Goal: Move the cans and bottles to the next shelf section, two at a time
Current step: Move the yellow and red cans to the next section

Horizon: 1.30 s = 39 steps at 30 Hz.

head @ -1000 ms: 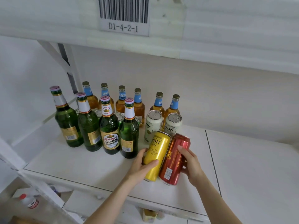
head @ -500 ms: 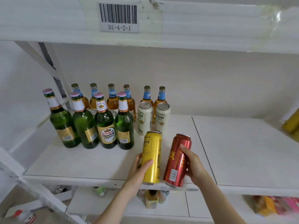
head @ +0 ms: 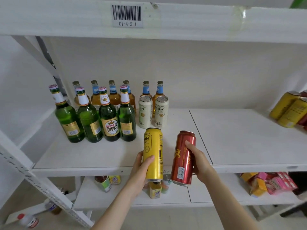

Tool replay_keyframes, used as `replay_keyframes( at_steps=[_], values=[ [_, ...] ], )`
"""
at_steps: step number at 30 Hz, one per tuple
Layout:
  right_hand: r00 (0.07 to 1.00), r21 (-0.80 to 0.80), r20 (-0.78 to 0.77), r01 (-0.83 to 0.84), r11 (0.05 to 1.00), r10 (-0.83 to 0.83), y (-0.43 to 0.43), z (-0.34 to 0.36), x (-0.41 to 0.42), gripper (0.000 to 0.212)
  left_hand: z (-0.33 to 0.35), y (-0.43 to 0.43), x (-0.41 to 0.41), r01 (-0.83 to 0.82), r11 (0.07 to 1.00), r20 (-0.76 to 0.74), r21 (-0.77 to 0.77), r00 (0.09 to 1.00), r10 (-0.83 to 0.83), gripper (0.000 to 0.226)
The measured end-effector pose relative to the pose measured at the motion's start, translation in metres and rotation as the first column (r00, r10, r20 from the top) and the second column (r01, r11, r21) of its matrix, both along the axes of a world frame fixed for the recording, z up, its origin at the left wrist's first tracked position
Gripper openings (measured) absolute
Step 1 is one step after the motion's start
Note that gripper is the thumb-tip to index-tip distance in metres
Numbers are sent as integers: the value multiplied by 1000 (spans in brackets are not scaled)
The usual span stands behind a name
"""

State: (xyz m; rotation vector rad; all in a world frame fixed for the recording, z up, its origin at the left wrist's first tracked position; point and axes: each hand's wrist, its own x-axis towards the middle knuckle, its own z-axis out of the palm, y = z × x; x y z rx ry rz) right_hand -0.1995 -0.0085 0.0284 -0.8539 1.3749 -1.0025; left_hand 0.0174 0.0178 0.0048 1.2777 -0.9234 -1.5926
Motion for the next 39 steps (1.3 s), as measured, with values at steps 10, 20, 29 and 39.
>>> replay_keyframes(
  at_steps=[10,20,29,39],
  values=[
    [999,-35,22,30,999,-29,13,21,-26,69,20,5,-25,28,994,24,-101,999,-25,45],
    [1000,-45,19,24,999,-23,34,36,-105,44,25,26,-100,23,989,81,-144,997,-12,48],
    [1000,-60,-6,17,998,-18,64,50,-217,46,35,56,-210,4,988,21,-158,1000,0,48],
    [997,-70,-9,71,995,-72,77,59,-324,48,38,53,-313,126,978,86,-167,990,-113,55]
  ],
)
